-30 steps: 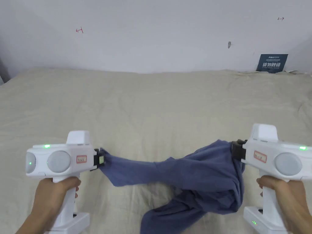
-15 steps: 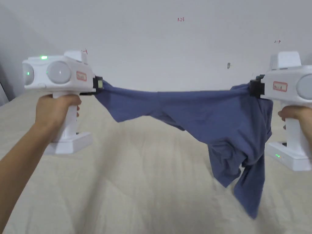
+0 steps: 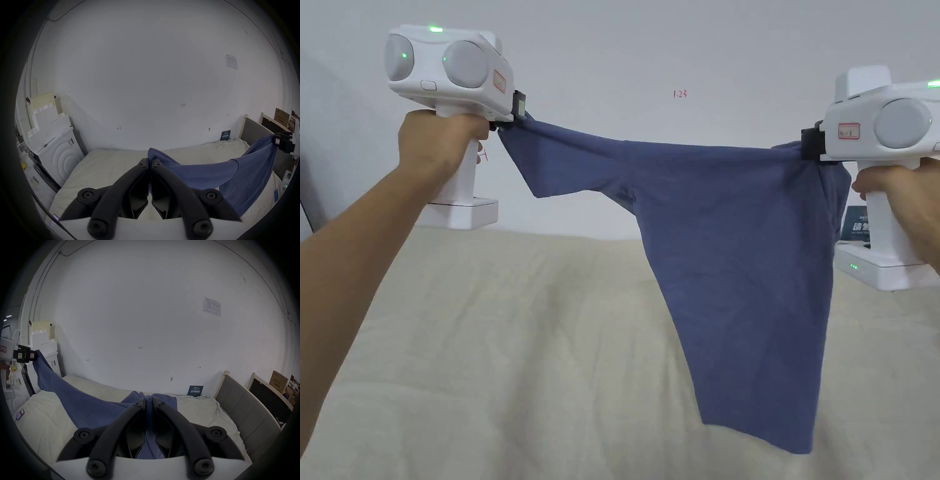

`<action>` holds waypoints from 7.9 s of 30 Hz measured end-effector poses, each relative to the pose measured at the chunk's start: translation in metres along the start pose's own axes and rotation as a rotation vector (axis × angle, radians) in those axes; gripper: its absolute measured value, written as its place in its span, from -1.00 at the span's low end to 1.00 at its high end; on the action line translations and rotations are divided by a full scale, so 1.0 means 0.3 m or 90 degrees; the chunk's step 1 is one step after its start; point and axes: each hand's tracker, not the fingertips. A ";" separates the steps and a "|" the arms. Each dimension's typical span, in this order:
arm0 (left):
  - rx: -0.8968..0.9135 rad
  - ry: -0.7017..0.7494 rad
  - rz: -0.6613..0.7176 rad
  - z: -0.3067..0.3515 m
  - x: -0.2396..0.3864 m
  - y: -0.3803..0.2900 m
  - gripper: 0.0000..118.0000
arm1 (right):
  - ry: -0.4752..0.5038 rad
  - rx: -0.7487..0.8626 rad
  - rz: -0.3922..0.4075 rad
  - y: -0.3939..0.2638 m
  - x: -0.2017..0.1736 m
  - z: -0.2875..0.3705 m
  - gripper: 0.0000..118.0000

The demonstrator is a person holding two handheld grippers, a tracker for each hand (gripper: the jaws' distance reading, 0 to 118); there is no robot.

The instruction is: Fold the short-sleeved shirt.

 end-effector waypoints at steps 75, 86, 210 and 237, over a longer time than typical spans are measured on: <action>-0.352 -0.038 0.055 0.633 -0.102 -1.637 0.92 | 0.054 -0.335 -0.139 -1.381 -0.351 0.764 0.63; -0.144 -0.047 0.069 0.718 -0.054 -1.325 0.92 | 0.007 -0.114 -0.074 -1.086 -0.230 0.850 0.74; -0.331 -0.117 0.212 0.381 -0.034 -1.444 -0.94 | -0.058 -0.417 -0.191 -1.177 0.078 -0.343 0.71; -0.255 -0.184 0.260 0.515 -0.060 -1.280 -0.94 | -0.038 -0.286 -0.164 -0.811 0.196 0.166 -0.89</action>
